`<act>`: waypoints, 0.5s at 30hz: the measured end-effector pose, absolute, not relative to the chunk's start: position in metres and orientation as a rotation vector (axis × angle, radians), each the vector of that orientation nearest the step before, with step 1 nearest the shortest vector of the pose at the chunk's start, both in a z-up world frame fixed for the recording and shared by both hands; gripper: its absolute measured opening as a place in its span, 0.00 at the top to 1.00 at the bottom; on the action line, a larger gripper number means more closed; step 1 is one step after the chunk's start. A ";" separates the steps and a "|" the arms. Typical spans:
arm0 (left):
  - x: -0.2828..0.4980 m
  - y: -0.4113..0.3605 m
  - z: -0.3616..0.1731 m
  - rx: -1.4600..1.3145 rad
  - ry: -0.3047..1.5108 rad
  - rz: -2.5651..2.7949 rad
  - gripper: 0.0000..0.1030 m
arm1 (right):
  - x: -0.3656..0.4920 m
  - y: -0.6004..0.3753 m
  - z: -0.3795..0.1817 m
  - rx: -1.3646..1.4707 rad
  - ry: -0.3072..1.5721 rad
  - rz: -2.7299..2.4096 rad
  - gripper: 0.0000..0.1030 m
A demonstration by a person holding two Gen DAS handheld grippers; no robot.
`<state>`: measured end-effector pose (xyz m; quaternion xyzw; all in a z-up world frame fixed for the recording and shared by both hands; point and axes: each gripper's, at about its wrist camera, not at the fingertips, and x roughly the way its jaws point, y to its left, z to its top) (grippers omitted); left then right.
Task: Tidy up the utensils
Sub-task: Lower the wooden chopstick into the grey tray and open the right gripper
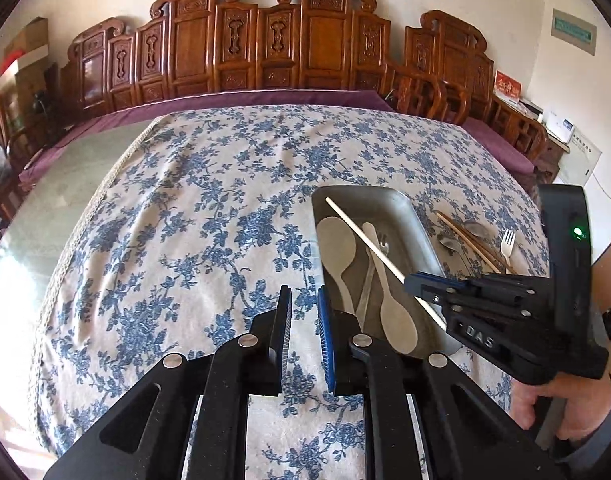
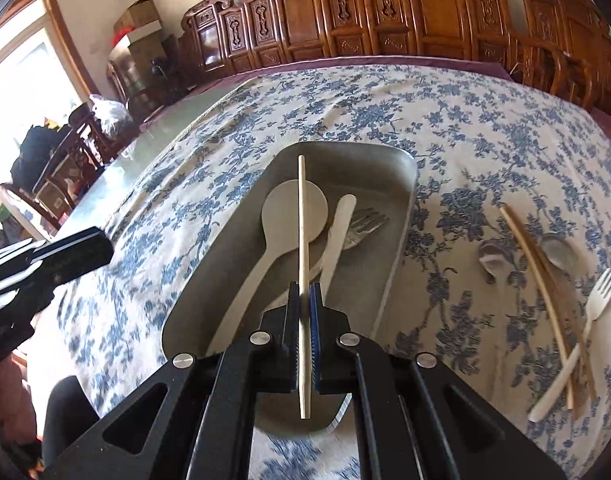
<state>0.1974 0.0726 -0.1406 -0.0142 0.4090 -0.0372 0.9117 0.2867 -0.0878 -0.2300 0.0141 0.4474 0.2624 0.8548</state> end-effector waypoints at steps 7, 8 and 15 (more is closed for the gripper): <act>0.196 0.079 -0.138 -0.031 0.839 -0.071 0.88 | 0.292 -0.081 -0.235 0.046 0.947 0.570 0.94; 0.196 0.079 -0.137 -0.030 0.838 -0.070 0.88 | 0.291 -0.080 -0.236 0.049 0.948 0.579 0.93; 0.194 0.074 -0.134 -0.022 0.833 -0.077 0.88 | 0.283 -0.088 -0.230 0.063 0.934 0.638 0.91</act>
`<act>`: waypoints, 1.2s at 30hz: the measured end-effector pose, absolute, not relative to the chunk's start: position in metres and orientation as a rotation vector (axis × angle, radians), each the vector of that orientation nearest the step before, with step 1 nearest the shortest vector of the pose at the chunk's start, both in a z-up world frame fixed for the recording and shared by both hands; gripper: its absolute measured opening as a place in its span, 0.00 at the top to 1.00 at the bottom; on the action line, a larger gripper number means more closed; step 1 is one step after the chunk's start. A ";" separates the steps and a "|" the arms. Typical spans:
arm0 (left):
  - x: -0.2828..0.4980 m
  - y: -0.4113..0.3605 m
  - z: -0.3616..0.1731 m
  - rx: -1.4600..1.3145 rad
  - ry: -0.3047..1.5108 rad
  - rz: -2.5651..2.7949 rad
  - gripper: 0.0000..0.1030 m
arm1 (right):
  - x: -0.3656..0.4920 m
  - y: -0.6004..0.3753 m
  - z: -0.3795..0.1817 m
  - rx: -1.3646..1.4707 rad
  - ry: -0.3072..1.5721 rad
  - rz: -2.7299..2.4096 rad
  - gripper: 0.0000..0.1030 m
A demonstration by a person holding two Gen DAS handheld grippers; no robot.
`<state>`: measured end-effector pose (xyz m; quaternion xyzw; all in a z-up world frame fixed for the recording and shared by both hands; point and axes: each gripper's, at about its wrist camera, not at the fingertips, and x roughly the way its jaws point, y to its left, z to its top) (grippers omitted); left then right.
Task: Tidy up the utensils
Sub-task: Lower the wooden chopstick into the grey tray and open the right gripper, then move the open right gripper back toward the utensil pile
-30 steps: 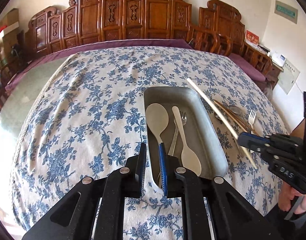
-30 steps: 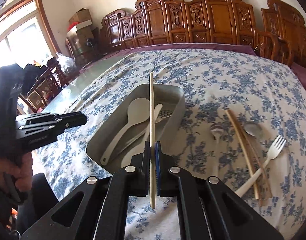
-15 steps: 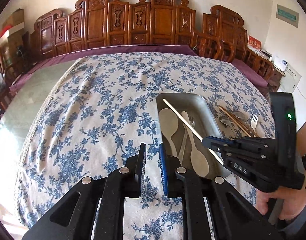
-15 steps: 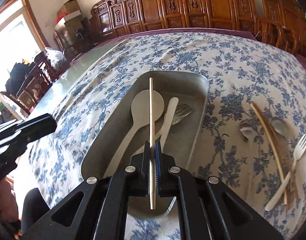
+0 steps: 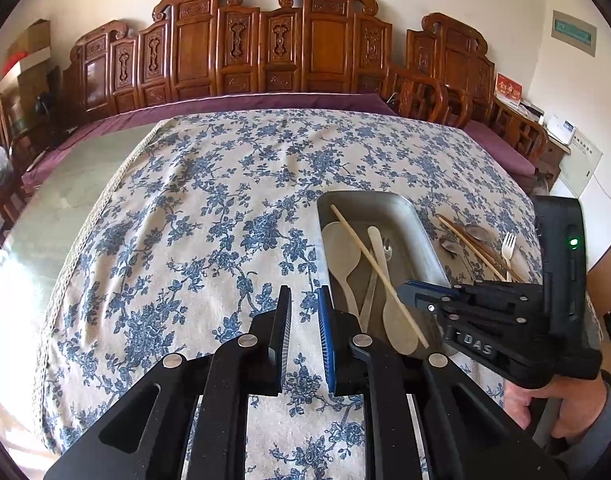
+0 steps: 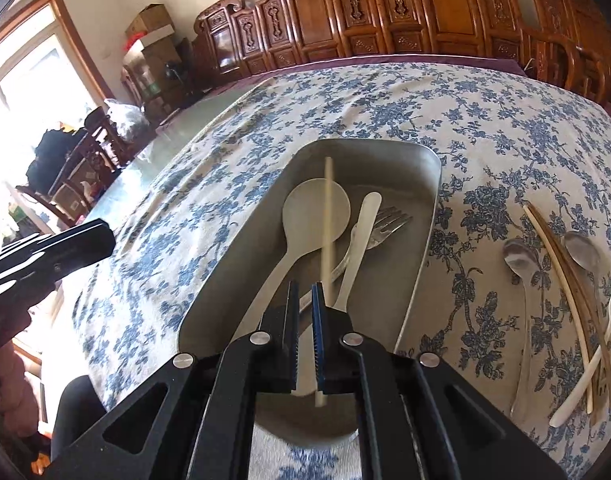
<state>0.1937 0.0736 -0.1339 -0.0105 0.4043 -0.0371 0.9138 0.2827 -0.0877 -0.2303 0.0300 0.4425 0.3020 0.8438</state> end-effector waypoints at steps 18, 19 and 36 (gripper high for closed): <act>0.186 0.008 -0.124 0.004 0.810 -0.189 0.73 | 0.271 -0.251 -0.171 -0.050 0.774 0.377 0.91; 0.186 0.004 -0.124 0.007 0.809 -0.197 0.73 | 0.273 -0.260 -0.172 -0.041 0.771 0.353 0.91; 0.201 -0.051 -0.134 0.059 0.826 -0.250 0.66 | 0.295 -0.306 -0.242 0.042 0.874 0.263 0.72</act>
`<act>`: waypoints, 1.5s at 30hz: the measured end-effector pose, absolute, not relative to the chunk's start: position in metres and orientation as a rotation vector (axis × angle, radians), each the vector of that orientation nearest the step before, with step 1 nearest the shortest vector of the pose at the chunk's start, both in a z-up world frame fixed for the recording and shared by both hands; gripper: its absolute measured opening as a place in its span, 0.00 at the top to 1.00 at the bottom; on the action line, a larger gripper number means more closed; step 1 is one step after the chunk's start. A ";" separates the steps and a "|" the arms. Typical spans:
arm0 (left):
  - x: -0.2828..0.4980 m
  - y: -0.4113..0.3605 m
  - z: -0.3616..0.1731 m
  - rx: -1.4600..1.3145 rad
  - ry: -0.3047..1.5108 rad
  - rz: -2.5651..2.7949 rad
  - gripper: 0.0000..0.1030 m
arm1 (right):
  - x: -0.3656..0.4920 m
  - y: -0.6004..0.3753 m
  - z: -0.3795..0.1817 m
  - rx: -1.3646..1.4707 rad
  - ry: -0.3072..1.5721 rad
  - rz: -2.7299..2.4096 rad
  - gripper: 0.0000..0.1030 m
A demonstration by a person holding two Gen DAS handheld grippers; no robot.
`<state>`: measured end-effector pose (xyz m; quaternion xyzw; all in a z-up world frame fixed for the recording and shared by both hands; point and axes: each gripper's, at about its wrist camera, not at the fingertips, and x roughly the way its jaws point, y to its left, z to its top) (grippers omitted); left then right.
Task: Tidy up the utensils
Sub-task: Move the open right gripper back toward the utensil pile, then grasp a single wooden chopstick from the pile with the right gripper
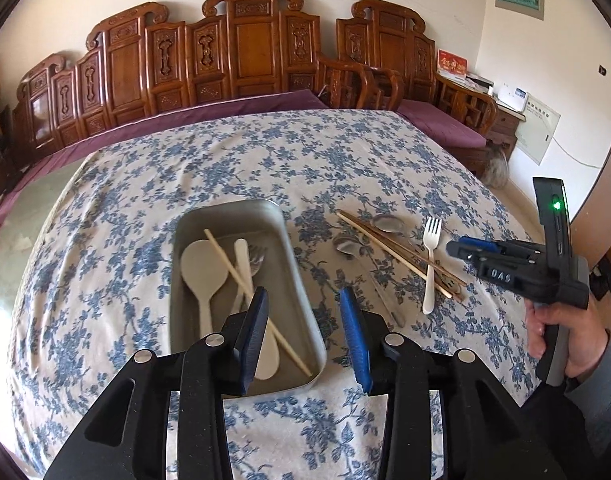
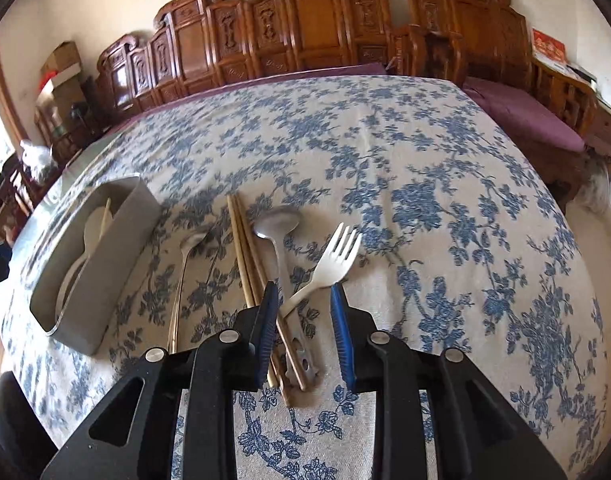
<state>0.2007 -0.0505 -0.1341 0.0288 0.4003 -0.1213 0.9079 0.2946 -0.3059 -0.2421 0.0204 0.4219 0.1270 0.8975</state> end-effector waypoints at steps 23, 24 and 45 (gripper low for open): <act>0.212 -0.093 -0.162 0.105 0.895 -0.297 0.66 | 0.298 -0.282 -0.263 -0.041 0.973 0.422 0.94; 0.214 -0.094 -0.163 0.103 0.899 -0.297 0.66 | 0.297 -0.283 -0.261 -0.036 0.964 0.426 0.94; 0.285 -0.149 -0.207 0.117 0.982 -0.260 0.68 | 0.303 -0.319 -0.234 0.080 0.833 0.349 0.94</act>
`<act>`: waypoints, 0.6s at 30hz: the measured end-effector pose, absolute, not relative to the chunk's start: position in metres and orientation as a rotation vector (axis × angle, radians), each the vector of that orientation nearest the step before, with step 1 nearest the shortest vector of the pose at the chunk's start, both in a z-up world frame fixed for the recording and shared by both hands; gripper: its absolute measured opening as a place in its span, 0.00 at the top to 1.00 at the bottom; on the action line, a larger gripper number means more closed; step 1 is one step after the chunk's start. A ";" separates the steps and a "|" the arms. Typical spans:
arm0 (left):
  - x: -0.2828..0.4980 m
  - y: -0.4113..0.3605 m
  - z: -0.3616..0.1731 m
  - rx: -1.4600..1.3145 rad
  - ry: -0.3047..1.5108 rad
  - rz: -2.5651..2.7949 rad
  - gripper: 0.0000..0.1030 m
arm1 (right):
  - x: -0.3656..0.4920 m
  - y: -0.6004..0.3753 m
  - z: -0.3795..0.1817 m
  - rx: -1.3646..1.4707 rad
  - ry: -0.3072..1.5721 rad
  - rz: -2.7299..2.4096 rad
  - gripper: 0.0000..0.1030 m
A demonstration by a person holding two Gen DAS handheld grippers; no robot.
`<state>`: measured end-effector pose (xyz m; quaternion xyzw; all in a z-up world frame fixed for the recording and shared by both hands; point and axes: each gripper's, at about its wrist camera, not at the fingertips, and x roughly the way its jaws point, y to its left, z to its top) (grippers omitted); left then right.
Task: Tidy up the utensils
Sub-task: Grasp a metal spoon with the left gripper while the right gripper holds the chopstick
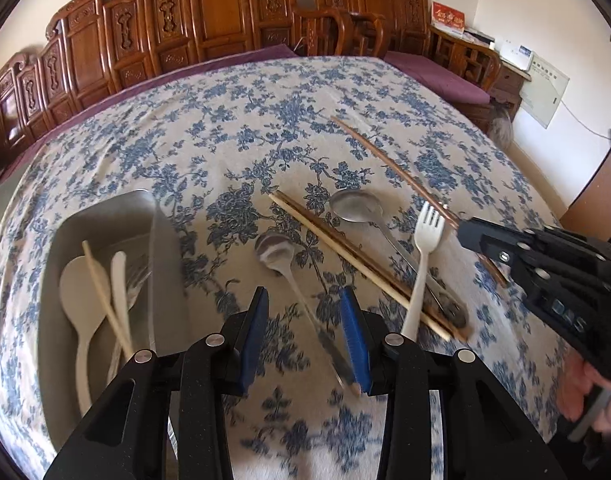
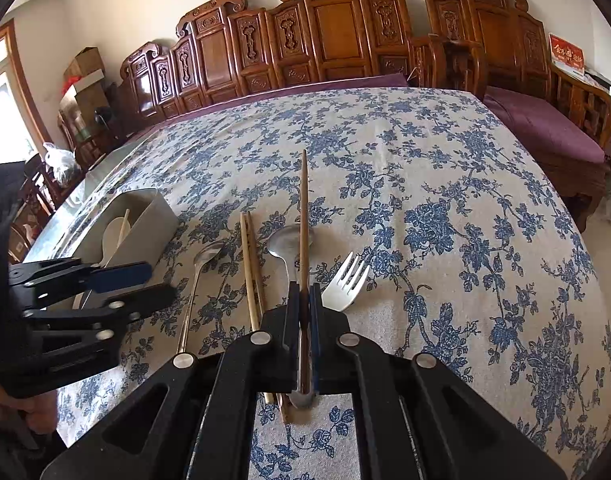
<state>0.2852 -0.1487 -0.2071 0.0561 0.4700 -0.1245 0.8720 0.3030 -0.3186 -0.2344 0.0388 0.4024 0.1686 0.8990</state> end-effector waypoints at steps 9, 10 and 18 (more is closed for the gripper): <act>0.307 -0.155 -0.237 0.098 1.079 -0.208 0.83 | 0.304 -0.316 -0.236 0.089 0.835 0.353 0.94; 0.308 -0.154 -0.238 0.097 1.082 -0.203 0.83 | 0.304 -0.316 -0.236 0.089 0.836 0.354 0.94; 0.312 -0.154 -0.239 0.111 1.070 -0.191 0.97 | 0.305 -0.315 -0.236 0.090 0.837 0.354 0.94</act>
